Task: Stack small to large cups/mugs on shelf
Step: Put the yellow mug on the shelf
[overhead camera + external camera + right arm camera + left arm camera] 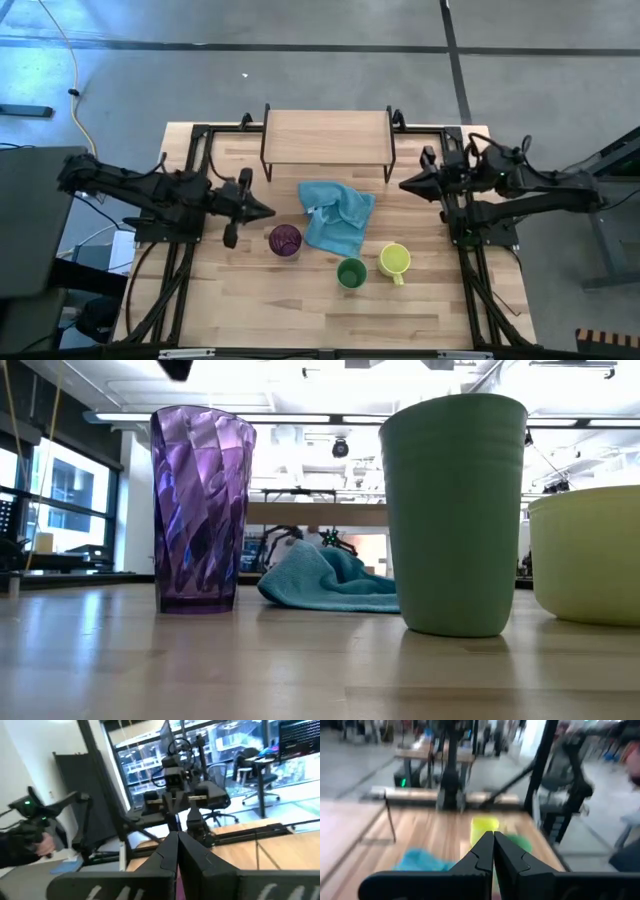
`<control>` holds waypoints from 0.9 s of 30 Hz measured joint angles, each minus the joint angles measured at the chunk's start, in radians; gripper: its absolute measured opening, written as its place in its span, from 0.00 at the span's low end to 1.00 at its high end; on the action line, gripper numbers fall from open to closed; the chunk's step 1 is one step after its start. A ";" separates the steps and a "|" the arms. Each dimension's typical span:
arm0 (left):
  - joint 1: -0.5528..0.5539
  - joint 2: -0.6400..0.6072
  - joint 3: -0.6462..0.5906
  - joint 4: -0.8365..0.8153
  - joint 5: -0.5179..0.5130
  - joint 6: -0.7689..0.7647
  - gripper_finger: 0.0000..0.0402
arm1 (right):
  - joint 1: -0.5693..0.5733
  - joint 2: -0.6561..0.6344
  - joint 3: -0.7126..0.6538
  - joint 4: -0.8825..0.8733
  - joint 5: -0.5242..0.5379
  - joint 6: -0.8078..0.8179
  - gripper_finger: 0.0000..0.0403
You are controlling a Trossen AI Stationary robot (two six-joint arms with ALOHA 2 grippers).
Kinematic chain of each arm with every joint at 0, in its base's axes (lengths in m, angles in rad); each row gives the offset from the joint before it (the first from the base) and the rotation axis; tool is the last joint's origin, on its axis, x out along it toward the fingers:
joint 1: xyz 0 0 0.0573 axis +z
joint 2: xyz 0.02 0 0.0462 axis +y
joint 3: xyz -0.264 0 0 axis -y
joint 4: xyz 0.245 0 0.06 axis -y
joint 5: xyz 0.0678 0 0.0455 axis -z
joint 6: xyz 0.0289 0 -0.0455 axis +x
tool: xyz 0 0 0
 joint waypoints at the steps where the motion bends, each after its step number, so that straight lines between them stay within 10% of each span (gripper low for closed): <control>1: -0.018 0.000 0.000 -0.031 -0.017 -0.012 0.00 | 0.001 -0.010 0.000 -0.025 -0.009 0.006 0.00; 12: -0.146 -0.006 0.000 -0.087 -0.080 -0.402 0.00 | 0.066 -0.022 0.000 -0.363 -0.008 0.120 0.00; 27: -0.144 -0.013 0.022 -0.072 -0.225 -0.244 0.00 | 0.078 -0.006 0.000 -0.734 -0.040 0.321 0.00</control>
